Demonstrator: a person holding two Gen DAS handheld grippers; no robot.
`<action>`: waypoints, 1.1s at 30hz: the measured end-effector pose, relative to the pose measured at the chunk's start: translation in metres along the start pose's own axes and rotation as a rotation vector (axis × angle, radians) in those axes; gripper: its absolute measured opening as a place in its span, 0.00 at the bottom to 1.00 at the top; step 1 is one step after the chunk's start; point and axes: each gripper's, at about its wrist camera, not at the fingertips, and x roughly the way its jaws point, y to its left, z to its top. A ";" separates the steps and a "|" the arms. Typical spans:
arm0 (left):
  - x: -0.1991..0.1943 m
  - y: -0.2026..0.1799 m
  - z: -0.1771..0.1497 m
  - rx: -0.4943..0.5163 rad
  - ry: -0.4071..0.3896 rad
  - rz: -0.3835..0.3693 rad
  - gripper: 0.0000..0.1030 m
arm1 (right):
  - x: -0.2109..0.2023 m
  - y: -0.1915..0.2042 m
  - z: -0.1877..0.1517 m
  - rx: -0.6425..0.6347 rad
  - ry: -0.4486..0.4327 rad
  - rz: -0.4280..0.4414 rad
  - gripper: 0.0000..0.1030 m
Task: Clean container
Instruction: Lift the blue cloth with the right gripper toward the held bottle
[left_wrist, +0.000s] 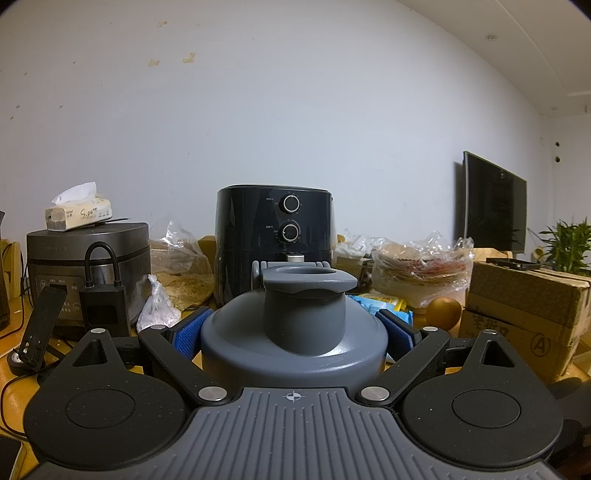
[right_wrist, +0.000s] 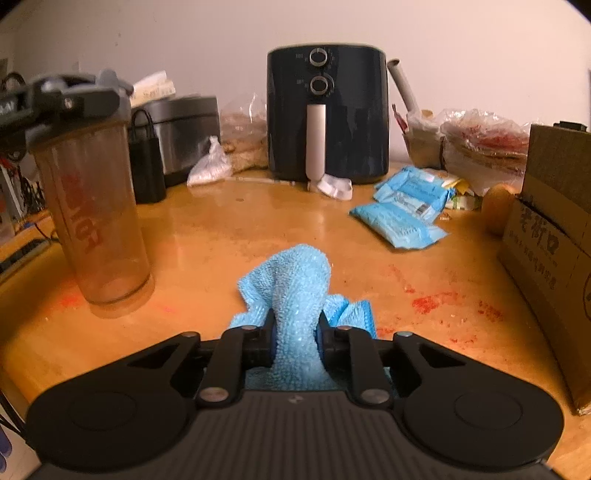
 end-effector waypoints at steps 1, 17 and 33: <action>0.000 0.000 0.000 0.000 0.001 0.000 0.92 | -0.001 0.000 0.000 0.002 -0.007 0.000 0.10; 0.000 0.001 0.000 -0.002 0.006 -0.001 0.92 | -0.029 0.003 -0.001 -0.025 -0.250 -0.046 0.11; 0.001 0.001 0.000 -0.001 0.004 -0.002 0.92 | -0.039 0.002 0.000 -0.026 -0.298 -0.020 0.14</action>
